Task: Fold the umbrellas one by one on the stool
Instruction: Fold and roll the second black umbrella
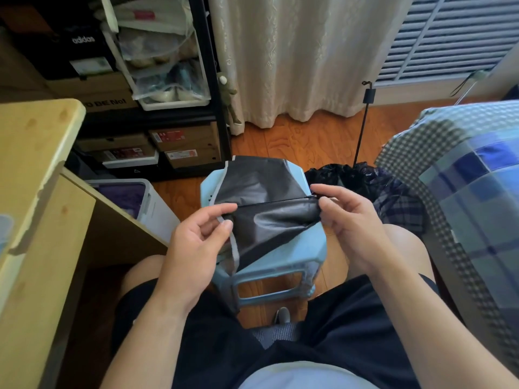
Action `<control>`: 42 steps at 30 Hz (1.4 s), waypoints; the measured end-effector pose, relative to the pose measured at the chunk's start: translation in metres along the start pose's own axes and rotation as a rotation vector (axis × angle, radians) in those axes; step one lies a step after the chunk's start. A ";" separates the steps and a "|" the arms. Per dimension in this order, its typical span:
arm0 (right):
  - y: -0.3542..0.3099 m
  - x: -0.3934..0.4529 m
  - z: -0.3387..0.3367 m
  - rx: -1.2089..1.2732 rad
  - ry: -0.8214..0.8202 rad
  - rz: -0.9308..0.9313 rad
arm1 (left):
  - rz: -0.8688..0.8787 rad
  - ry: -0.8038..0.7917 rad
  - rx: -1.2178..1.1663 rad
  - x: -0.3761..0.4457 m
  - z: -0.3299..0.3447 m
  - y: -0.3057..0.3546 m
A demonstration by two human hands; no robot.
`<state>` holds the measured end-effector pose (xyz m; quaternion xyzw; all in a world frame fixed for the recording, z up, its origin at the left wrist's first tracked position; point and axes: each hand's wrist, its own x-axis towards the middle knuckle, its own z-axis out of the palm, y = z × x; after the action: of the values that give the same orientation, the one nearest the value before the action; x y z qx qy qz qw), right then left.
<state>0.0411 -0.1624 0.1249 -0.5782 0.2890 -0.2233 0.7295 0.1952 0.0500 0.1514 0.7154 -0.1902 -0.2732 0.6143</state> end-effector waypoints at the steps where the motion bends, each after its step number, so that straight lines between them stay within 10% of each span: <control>1: -0.001 -0.002 0.001 0.047 -0.032 0.025 | 0.009 0.020 0.007 -0.001 0.001 0.000; 6: -0.003 -0.006 -0.006 -0.081 -0.253 0.128 | -0.003 0.132 -0.051 -0.001 -0.003 0.000; 11: -0.009 -0.002 -0.009 0.112 -0.116 0.122 | -0.026 0.117 -0.053 0.000 -0.004 0.000; 16: 0.001 -0.004 -0.006 -0.492 -0.209 0.171 | -0.027 0.110 -0.040 -0.003 0.001 -0.005; 21: -0.001 -0.011 0.002 -0.053 -0.089 -0.052 | -0.026 0.105 -0.016 -0.004 -0.002 -0.006; 33: -0.002 -0.015 0.006 -0.339 -0.112 0.014 | 0.019 0.132 0.008 -0.006 -0.004 0.005; 42: 0.003 -0.021 0.013 0.099 -0.066 0.071 | 0.045 0.189 0.005 -0.006 -0.002 0.001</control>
<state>0.0347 -0.1388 0.1271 -0.5379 0.2737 -0.1922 0.7738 0.1915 0.0549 0.1538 0.7350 -0.1480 -0.1904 0.6337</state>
